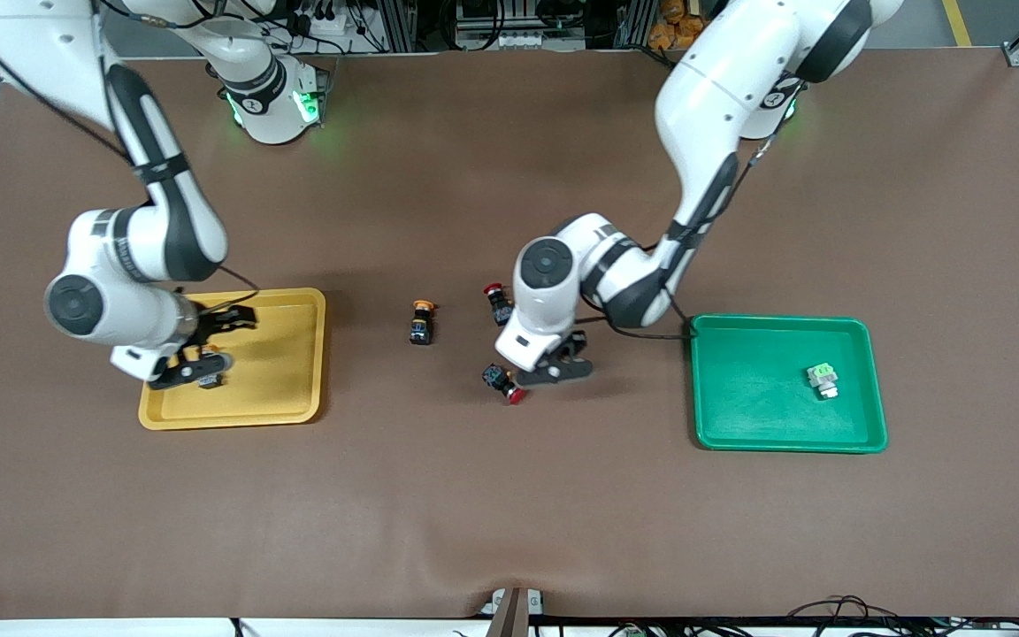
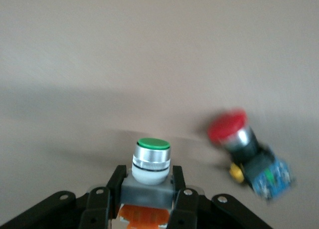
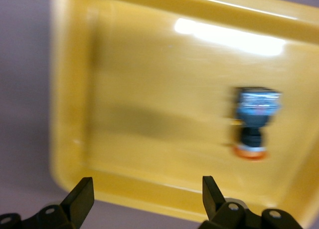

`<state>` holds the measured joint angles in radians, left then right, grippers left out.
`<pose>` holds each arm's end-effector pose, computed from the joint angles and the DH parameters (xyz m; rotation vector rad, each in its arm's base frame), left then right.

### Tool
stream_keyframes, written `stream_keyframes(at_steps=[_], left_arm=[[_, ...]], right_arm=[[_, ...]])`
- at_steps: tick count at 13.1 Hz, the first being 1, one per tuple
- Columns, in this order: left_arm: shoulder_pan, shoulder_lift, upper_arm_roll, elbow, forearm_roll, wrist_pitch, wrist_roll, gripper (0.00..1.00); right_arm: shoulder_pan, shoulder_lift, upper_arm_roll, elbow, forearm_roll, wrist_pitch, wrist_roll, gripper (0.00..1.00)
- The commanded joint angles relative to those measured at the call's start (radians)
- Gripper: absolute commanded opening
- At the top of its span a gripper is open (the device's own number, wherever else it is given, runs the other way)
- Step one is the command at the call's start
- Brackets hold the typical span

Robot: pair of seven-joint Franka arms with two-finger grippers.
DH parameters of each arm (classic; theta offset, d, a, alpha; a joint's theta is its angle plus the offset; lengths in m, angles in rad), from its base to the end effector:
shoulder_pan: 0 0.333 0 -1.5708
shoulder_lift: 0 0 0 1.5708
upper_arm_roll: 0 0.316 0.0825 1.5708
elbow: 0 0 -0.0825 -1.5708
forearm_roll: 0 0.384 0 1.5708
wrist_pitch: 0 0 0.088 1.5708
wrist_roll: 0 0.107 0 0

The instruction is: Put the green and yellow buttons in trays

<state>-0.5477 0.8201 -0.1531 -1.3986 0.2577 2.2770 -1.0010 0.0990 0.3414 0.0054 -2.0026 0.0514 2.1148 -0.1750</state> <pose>0.5832 -0.4531 0.2255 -3.1146 -0.2990 -0.1804 0.5740 0.0625 0.2698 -3.0476 -0.3793 0.3509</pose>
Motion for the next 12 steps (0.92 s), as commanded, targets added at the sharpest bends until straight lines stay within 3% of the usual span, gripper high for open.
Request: stream_keyframes(at_steps=[1,3,8,12], left_arm=[[0.145,-0.051,-0.008,-0.016,0.028,-0.024,-0.002,0.0],[0.251,-0.081,-0.011,-0.019,0.034,-0.06,0.007,0.0],[0.414,-0.111,-0.014,-0.046,0.029,-0.302,0.241,0.0],[0.489,-0.093,-0.014,-0.085,0.028,-0.333,0.344,0.0]], right_arm=[[0.117,-0.013,-0.007,-0.019,0.102,0.004,0.153,0.96],[0.235,-0.01,-0.01,-0.021,0.189,0.051,0.271,0.96],[0.404,0.047,-0.008,-0.019,0.197,0.201,0.547,0.96],[0.47,0.109,-0.008,-0.01,0.199,0.31,0.624,0.96]])
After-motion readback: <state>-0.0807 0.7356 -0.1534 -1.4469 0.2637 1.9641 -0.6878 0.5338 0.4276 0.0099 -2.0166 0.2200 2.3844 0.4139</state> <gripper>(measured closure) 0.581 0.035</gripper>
